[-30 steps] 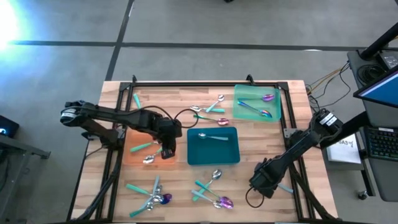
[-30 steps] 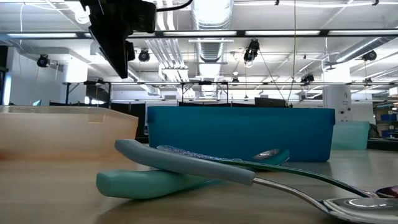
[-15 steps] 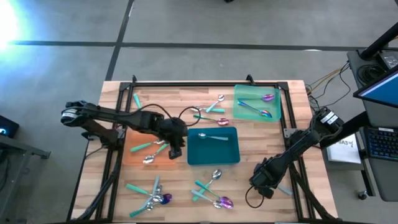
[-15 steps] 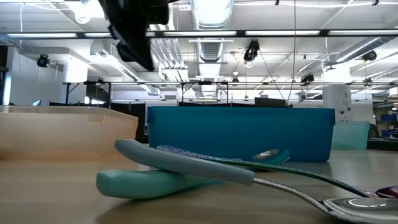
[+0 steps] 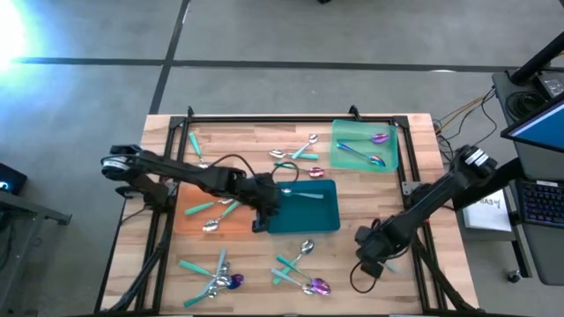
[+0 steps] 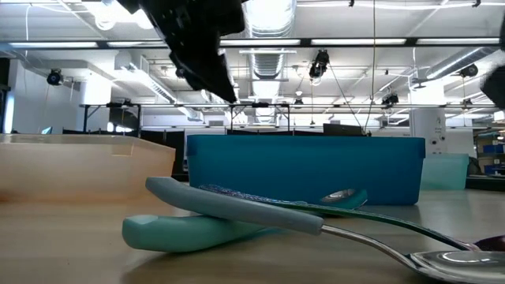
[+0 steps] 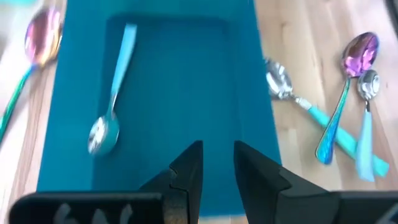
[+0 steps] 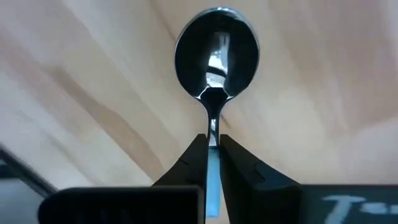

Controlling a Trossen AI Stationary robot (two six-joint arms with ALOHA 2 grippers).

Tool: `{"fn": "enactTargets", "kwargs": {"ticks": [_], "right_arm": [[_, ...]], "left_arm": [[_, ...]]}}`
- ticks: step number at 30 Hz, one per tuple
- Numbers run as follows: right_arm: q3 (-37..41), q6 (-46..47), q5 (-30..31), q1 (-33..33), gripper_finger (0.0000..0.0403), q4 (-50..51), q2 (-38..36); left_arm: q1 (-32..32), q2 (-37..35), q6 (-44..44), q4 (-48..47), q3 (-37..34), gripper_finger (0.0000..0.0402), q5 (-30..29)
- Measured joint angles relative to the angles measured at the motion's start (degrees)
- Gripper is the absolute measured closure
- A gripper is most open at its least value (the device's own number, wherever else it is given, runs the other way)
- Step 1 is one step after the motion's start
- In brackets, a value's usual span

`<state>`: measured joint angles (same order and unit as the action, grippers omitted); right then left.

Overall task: Sort silverware by color (type)
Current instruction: Put the light blue spoon into the blue bin

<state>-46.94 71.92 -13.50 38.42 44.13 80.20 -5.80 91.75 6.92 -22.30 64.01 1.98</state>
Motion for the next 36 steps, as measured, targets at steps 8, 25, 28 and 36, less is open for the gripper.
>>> {"fn": "enactTargets", "kwargs": {"ticks": [8,25,28,36], "right_arm": [[-4.7,-7.0,27.4,-0.9,0.039,0.0,-9.8],[-7.9,-49.6,52.9,-10.5,0.039,-24.3,-12.6],[-9.0,-52.9,52.3,-12.0,0.039,-25.5,-12.3],[-10.4,-56.5,46.5,-15.2,0.039,-26.9,-10.7]], "left_arm": [[-0.2,3.1,-7.8,11.9,-0.1,0.0328,0.0],[-1.6,7.8,-16.4,36.3,-0.1,0.0328,-0.6],[-1.5,7.9,-15.3,36.1,-0.1,0.0328,-0.2],[0.5,7.9,-13.4,35.6,-0.1,0.0314,2.0]]}}
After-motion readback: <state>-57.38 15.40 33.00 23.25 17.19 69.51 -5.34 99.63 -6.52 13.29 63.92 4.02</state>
